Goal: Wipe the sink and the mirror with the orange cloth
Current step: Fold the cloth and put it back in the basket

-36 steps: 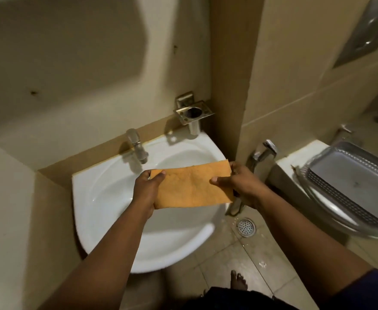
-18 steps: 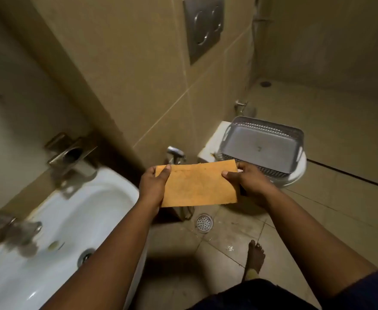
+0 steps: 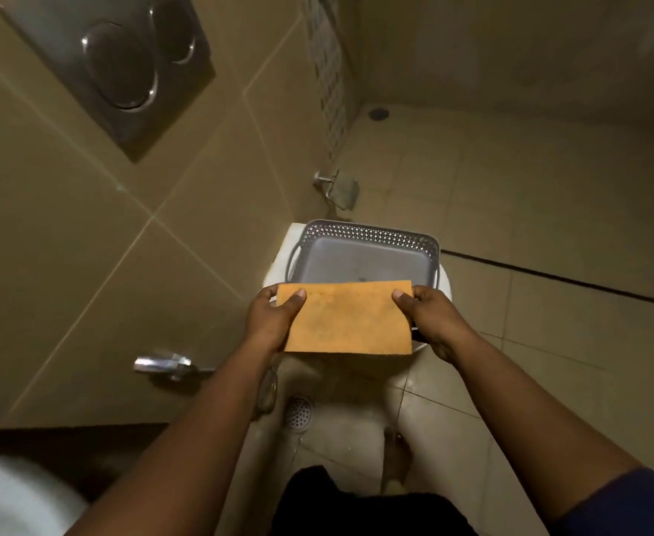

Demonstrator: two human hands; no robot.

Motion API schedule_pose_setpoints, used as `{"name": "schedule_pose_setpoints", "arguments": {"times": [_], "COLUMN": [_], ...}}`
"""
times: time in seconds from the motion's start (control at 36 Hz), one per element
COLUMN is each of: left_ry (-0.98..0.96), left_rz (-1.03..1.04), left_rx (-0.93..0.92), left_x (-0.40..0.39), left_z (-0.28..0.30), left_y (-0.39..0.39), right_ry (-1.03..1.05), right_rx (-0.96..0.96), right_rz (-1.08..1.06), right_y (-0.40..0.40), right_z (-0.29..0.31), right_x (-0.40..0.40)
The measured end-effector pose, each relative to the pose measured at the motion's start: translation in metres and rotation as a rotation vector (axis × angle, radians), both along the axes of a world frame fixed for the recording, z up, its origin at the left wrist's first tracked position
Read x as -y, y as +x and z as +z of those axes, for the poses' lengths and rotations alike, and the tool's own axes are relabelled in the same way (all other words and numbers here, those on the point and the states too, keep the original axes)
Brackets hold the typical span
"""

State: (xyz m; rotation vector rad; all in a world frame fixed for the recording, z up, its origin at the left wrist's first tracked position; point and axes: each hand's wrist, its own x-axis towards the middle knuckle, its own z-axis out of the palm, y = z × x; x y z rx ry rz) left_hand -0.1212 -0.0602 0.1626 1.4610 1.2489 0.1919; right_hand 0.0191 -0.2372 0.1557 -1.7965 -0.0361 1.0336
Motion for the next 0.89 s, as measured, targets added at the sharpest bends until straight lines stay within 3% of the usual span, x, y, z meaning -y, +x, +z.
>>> {"name": "schedule_pose_setpoints", "arguments": {"times": [0.25,0.44,0.67,0.89], "left_ry": [-0.04,0.024,0.118,0.318], "left_rz": [-0.174,-0.308,-0.412,-0.49], "left_rx": [-0.105,-0.239,-0.332,-0.417], "left_x": [-0.046,-0.069,-0.075,-0.065], "left_z": [-0.105,-0.186,-0.232,-0.228], "left_y": [0.09,0.136,0.148,0.139], "right_ry": [-0.178,-0.387,-0.589,-0.662], "right_rx": [0.003,0.077,0.183,0.313], "right_rz": [-0.063,0.042,0.197,0.253], "right_y": [0.073,0.103,0.113,0.107], "right_z": [-0.102,-0.197,-0.234,-0.232], "right_x": [-0.044,-0.069,-0.07,-0.071]}}
